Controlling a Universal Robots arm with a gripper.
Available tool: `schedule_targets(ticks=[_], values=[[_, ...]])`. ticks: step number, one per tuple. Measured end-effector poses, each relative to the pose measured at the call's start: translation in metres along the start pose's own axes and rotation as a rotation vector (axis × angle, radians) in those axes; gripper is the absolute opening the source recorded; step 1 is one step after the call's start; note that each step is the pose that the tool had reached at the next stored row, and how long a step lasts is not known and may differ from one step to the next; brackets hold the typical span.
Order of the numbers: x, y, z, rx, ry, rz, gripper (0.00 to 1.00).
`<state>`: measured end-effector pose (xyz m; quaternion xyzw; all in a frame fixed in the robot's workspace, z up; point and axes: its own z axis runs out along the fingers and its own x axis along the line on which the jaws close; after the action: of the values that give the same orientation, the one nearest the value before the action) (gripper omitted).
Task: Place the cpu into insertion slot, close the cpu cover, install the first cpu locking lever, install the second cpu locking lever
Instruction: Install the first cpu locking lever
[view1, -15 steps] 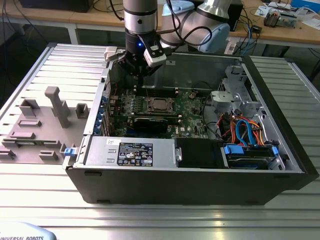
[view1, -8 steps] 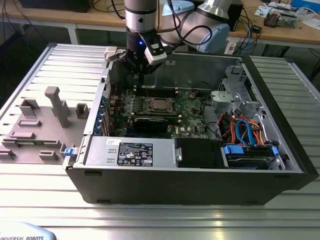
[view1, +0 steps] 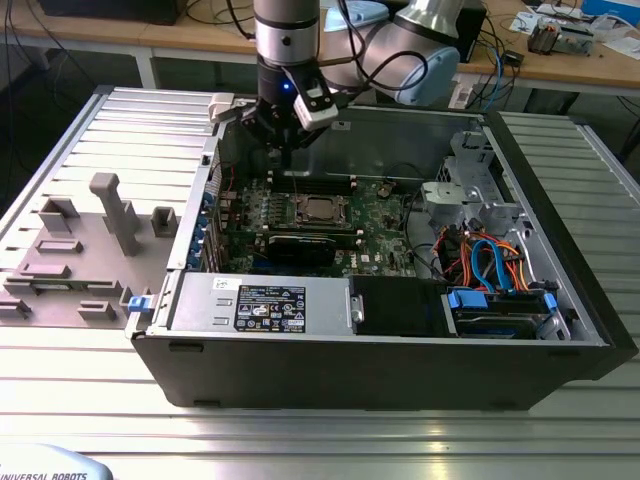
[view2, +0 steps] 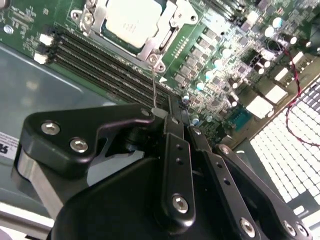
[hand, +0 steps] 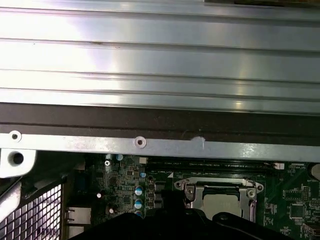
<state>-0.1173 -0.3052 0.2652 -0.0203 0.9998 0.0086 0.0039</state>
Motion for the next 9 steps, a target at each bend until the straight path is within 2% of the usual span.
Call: schedule_targets(ticks=[6, 7, 9], values=[[-0.0134, -0.0006, 0.001, 0.0, 0.0, 0.0, 0.11], [-0.0198, -0.0009, 0.0016, 0.0, -0.0001, 0.0, 0.11], [-0.0226, -0.001, 0.002, -0.0002, -0.0001, 0.0, 0.11]])
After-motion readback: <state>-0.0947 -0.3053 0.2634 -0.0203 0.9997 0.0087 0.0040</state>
